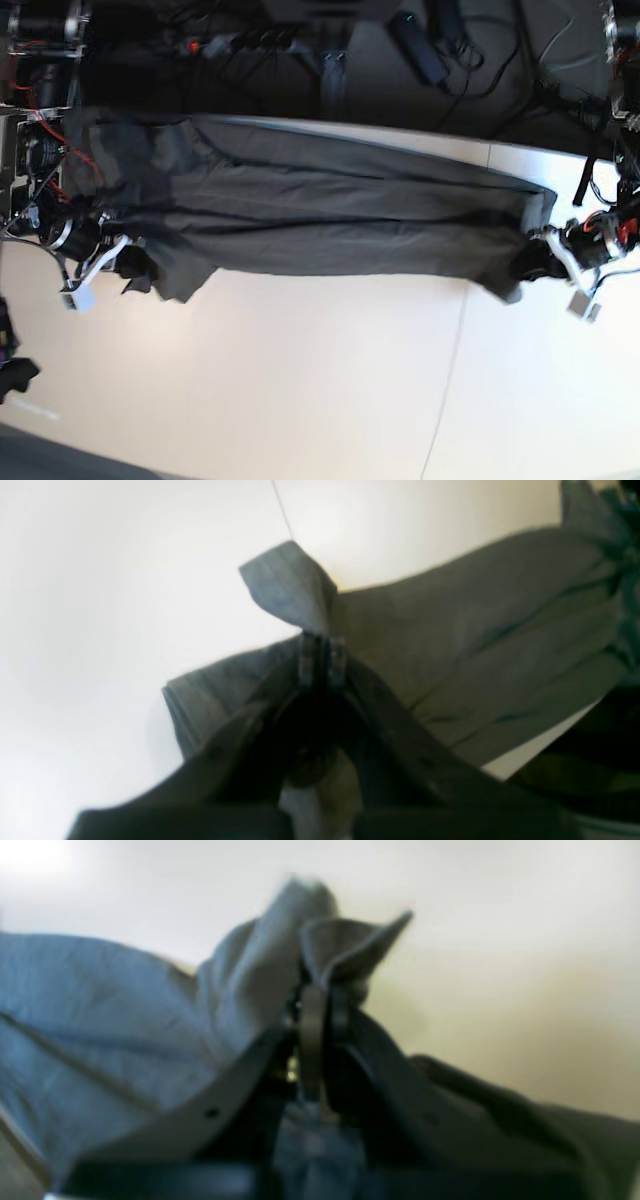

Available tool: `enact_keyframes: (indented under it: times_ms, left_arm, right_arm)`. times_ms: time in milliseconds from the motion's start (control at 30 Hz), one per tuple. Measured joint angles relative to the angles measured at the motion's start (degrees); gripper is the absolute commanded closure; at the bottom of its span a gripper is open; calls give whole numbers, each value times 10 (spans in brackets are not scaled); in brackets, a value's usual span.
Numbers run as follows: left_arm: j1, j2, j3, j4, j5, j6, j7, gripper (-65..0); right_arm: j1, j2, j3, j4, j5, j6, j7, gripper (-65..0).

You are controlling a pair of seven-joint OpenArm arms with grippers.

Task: Fold the T-shirt properly
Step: 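Fold the remaining shirt half over, forming a long strip, then release and regrasp the strip's hem end with the left gripper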

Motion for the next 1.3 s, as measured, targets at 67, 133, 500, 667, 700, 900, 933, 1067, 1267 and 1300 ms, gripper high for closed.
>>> enact_keyframes:
  times_ms: [67, 133, 500, 667, 700, 900, 933, 1067, 1267, 1300]
  left_arm:
    - [2, 2, 0, -1, -5, 0, 8, 0]
    - [2, 1, 0, -1, -11, 0, 16, 0]
    - [30, -28, 0, 0, -59, 0, 32, 0]
    - [43, -26, 0, 0, -62, 0, 33, -75]
    - [45, -26, 0, 0, -61, 0, 31, -161]
    - [47, -26, -5, 0, -47, 0, 14, -363]
    - [48, -26, -12, 0, -43, 0, 14, -363]
    - [57, -26, -79, 0, -41, 0, 13, -363]
    - [95, -28, -141, 0, -41, 0, -13, -444]
    - [106, -26, -140, 0, -35, 0, -20, -456]
  right_arm:
    - [-43, 10, 12, 64, 3, 0, 0, 0]
    - [-89, 17, 21, 109, 4, 0, -4, 0]
    - [-260, 27, 108, 221, 13, 0, -4, 0]
    - [-266, 27, 111, 221, 1, 0, 25, -17]
    - [-266, 27, 111, 221, -7, 0, 33, -121]
    - [-245, 27, 111, 221, -22, 0, 36, -380]
    - [-240, 27, 111, 221, -24, 0, 37, -380]
    - [-237, 25, 114, 234, -21, 0, 36, -379]
    - [-231, -6, 115, 266, -9, 0, 38, -377]
    - [-231, -15, 115, 266, -8, 0, 38, -377]
